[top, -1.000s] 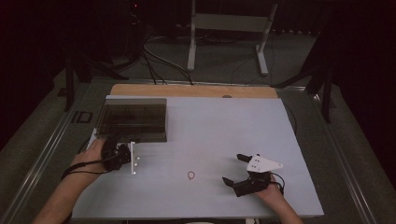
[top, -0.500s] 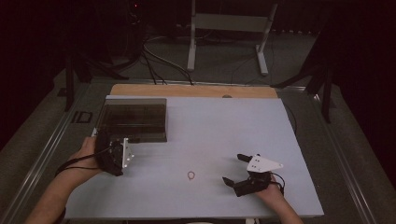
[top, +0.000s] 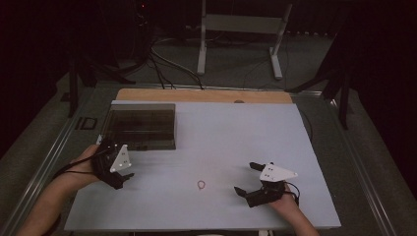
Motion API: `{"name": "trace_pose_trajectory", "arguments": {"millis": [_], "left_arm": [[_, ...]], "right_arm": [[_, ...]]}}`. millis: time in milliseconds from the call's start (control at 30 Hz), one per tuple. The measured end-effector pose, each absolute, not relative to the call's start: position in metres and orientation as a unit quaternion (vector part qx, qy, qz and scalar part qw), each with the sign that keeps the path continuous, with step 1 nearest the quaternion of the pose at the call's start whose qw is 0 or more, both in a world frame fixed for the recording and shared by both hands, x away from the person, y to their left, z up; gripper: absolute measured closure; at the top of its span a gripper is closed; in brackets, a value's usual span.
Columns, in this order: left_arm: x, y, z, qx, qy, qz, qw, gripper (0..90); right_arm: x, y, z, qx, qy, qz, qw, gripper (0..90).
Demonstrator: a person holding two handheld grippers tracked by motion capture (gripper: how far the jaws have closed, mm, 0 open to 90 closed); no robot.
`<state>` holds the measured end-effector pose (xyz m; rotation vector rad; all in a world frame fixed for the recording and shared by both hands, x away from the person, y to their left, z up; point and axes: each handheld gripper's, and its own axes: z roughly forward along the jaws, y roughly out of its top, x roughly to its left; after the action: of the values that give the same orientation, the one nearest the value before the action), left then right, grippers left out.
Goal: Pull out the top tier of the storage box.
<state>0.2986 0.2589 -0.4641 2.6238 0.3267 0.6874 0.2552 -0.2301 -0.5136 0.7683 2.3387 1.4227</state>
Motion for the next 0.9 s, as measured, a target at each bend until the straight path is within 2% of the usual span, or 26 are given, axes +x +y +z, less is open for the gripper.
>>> {"name": "trace_pose_trajectory", "arguments": {"millis": [200,567,900], "left_arm": [[0.304,0.27,-0.457,0.935,0.124,0.232,0.236,1.5],[0.313,0.278,-0.449,0.933,0.125,0.214,0.26,1.7],[0.329,0.29,-0.437,0.922,0.154,0.195,0.296,3.5]], "right_arm": [[0.255,-0.23,-0.514,0.266,0.815,0.493,0.149,0.7],[0.256,-0.23,-0.514,0.268,0.814,0.492,0.151,0.7],[0.258,-0.23,-0.515,0.269,0.814,0.492,0.149,0.7]]}}
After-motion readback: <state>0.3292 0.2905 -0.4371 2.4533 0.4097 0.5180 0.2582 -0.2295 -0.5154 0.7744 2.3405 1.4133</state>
